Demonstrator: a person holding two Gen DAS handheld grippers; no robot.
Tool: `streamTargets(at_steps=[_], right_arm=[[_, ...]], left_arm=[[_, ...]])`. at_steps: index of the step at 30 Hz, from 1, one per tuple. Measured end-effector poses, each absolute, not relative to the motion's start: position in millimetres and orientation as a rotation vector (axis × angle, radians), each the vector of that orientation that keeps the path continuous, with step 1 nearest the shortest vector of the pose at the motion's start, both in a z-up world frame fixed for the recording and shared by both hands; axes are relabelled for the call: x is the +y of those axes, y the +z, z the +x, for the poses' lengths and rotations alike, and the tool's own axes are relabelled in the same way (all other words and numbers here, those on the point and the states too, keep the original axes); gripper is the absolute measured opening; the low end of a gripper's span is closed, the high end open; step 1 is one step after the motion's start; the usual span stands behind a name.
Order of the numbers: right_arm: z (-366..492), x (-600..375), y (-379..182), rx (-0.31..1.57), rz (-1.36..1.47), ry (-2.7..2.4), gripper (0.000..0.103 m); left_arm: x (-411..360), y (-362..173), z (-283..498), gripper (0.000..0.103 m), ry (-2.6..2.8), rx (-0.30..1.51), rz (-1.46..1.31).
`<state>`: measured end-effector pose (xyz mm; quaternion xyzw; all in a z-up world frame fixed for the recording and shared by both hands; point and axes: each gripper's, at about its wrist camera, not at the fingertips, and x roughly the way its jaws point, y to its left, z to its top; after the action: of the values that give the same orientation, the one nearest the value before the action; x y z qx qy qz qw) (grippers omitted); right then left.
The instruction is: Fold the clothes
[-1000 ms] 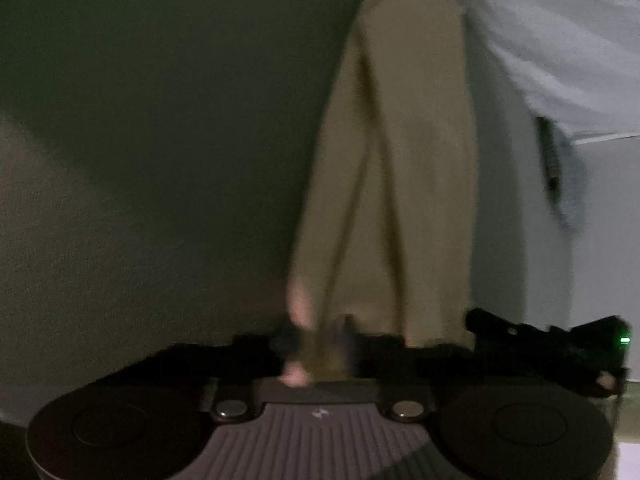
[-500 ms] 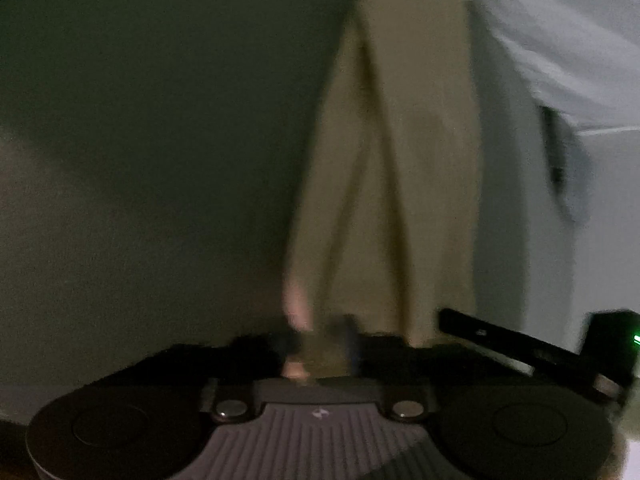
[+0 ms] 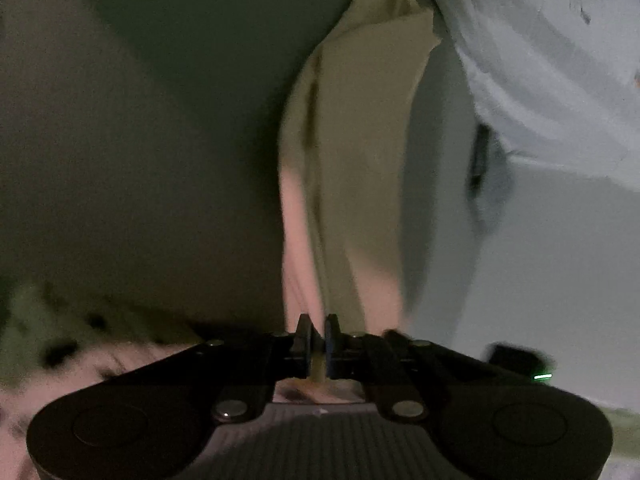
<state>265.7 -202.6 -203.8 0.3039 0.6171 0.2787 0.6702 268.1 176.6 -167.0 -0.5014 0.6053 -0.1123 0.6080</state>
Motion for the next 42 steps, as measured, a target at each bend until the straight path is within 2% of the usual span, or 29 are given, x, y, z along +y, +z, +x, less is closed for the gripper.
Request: streamTargets(at_steps=[4, 10, 17, 22, 23, 25, 26, 27, 29, 31, 32, 33, 36, 42], right_arm=[[271, -213, -205, 1.343, 0.912, 0.589, 0.012], [320, -224, -184, 1.2, 1.036, 0.606, 0.012], [417, -231, -168, 1.06, 1.079, 0.583, 0.012], [499, -225, -180, 1.023, 1.11, 0.524, 0.013], [516, -223, -185, 1.015, 1.116, 0.507, 0.016], [550, -218, -201, 1.017, 1.118, 0.464, 0.024], [563, -217, -212, 1.02, 1.123, 0.423, 0.04], [573, -221, -219, 1.019, 1.138, 0.373, 0.049], [583, -226, -227, 1.003, 1.166, 0.298, 0.05], [579, -229, -220, 0.943, 1.113, 0.25, 0.053], [575, -225, -216, 0.926, 1.054, 0.248, 0.056], [569, -221, -211, 0.914, 0.991, 0.245, 0.061], [544, -200, -205, 0.972, 0.751, 0.241, 0.072], [473, -163, -200, 1.059, 0.377, 0.236, 0.078]], left_arm=[[179, -163, 282, 0.006, -0.262, 1.335, -1.293], [185, -141, 339, 0.006, -0.307, 1.206, -1.368], [182, -111, 455, 0.006, -0.332, 1.086, -1.3], [184, -117, 549, 0.007, -0.281, 1.037, -1.208], [187, -120, 564, 0.008, -0.265, 1.028, -1.179], [190, -132, 596, 0.012, -0.195, 1.028, -1.113], [191, -142, 608, 0.02, -0.137, 1.045, -1.092], [194, -150, 614, 0.025, -0.091, 1.057, -1.078], [196, -154, 616, 0.031, -0.065, 1.041, -1.031], [196, -152, 612, 0.051, -0.055, 1.012, -0.969], [191, -152, 606, 0.065, -0.056, 1.019, -0.916], [185, -152, 601, 0.07, -0.057, 1.026, -0.864], [169, -151, 584, 0.07, -0.059, 1.043, -0.706], [112, -155, 554, 0.074, -0.059, 1.079, -0.465]])
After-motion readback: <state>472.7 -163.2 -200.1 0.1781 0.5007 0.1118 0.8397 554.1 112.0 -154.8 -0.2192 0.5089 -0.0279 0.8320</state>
